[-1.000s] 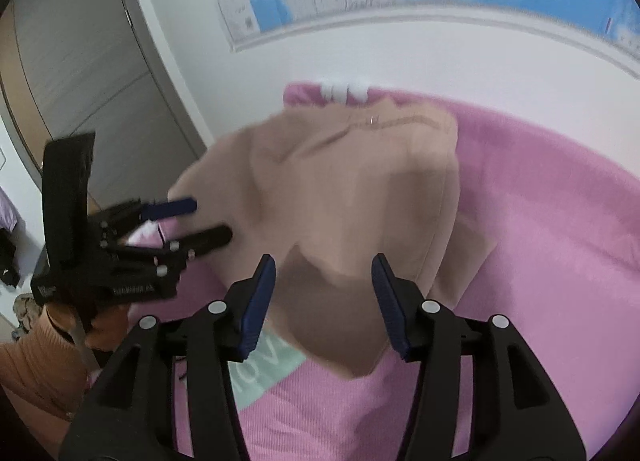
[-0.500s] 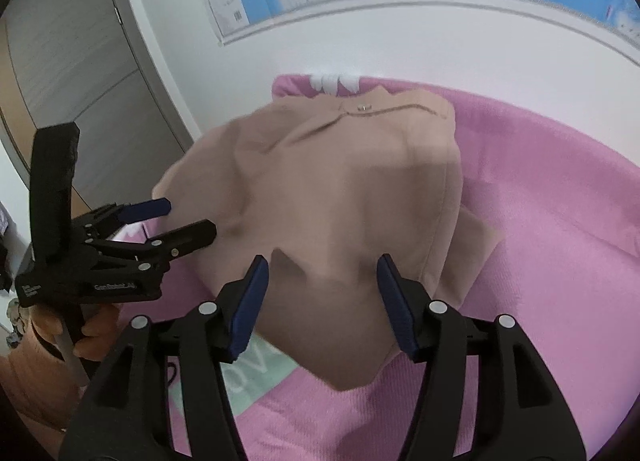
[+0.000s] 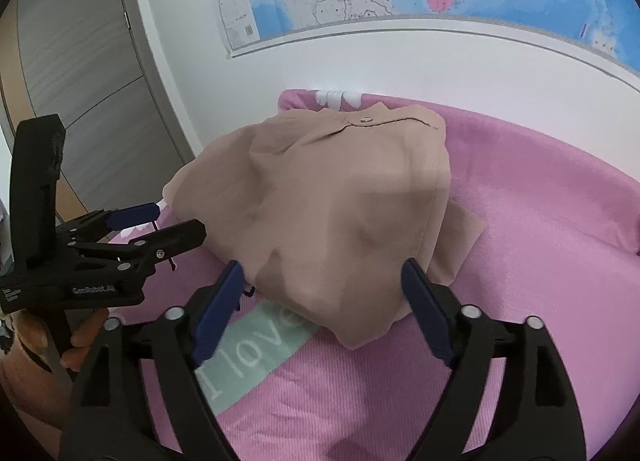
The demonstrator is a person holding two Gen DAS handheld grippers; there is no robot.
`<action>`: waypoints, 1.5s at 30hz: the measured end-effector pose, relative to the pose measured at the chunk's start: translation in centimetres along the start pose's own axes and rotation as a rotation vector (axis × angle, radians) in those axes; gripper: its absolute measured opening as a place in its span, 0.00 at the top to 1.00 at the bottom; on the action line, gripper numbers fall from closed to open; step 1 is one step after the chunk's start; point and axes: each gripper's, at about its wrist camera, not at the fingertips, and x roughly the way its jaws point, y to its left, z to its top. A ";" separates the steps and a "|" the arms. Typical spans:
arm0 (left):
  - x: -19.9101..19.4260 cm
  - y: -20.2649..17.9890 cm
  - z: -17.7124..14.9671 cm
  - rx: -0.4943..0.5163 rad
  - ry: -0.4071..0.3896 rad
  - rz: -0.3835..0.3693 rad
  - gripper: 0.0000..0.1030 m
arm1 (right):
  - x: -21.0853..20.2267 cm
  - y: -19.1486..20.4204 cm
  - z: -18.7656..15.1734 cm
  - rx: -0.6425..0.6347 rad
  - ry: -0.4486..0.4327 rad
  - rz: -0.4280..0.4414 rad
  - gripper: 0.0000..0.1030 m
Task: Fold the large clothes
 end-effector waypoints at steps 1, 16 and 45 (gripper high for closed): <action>-0.1 -0.1 -0.1 -0.006 0.007 0.001 0.07 | -0.3 0.1 -0.1 0.001 -0.011 -0.004 0.19; -3.6 -1.2 -1.4 -0.035 -0.049 0.070 0.07 | -3.5 1.6 -1.9 0.016 -0.044 0.019 0.06; -7.4 -3.5 -4.0 0.003 -0.119 0.101 0.07 | -7.7 2.8 -4.3 0.015 -0.134 0.021 0.06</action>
